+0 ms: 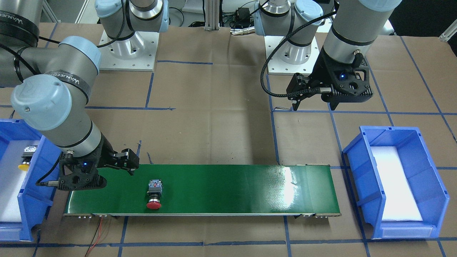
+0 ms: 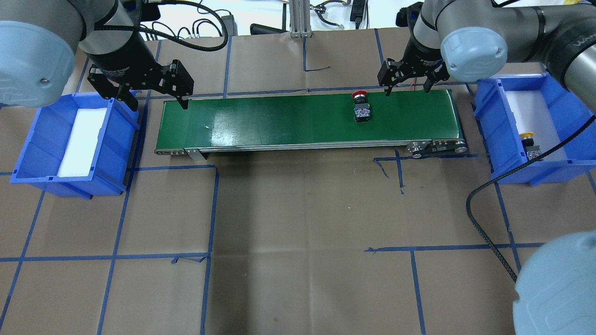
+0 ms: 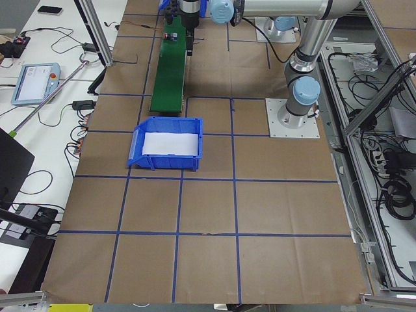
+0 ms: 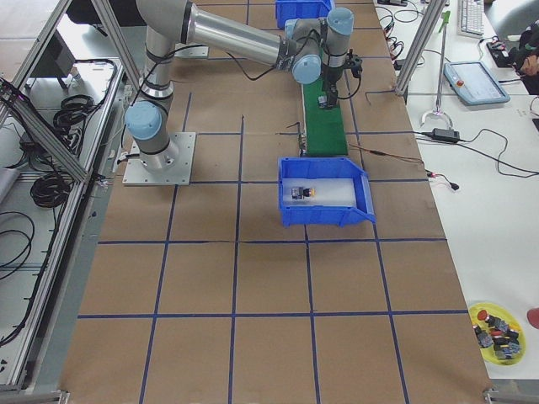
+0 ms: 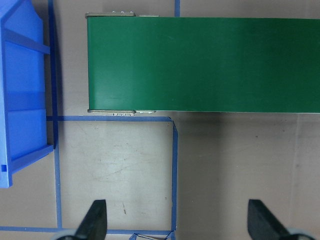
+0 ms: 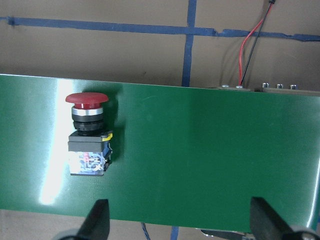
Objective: Transport two buttons from left to right
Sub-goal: 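Move the right gripper over the red button on the belt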
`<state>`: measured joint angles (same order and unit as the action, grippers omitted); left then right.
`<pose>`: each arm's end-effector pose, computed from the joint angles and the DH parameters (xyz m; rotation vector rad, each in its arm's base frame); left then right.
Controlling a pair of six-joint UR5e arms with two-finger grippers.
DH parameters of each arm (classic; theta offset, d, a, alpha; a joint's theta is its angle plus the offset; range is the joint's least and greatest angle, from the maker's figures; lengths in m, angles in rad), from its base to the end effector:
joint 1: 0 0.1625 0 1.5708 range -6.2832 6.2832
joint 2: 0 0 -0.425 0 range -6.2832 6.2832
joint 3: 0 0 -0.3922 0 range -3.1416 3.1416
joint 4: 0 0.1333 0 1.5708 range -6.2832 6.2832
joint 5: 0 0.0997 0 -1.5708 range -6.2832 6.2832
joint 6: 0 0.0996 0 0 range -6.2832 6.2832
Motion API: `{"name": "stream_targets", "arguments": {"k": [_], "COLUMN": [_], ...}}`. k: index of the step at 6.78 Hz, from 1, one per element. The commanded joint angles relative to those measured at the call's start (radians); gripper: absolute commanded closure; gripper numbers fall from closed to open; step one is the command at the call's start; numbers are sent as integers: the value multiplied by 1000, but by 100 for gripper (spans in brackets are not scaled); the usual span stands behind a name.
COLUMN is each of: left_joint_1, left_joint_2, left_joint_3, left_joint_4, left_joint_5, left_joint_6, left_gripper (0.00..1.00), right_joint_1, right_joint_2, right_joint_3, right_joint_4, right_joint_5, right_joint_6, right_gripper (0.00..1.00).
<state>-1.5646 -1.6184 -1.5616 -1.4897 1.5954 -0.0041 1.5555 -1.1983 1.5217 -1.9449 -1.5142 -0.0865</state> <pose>-0.1277 -0.5168 0.4767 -0.0169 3.1162 -0.0665 0.1293 -0.6332 0.3395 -0.1121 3.0845 -0.0826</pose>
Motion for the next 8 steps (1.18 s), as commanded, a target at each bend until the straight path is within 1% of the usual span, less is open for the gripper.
{"name": "stream_targets", "arguments": {"k": [1, 6, 8], "left_joint_1": [0, 9, 64], "left_joint_2": [-1, -1, -1], "left_joint_3": [0, 0, -2], "left_joint_4": [0, 0, 0], "left_joint_5": [0, -5, -26], "left_joint_6": [0, 3, 38], "left_gripper": [0, 0, 0], "right_joint_1": [0, 0, 0], "right_joint_2": [22, 121, 167], "right_joint_3": [-1, -18, -12], "right_joint_4": [-19, -42, -92], "right_joint_5": [70, 71, 68], "right_joint_6": [42, 108, 105], "right_gripper": [1, 1, 1]}}
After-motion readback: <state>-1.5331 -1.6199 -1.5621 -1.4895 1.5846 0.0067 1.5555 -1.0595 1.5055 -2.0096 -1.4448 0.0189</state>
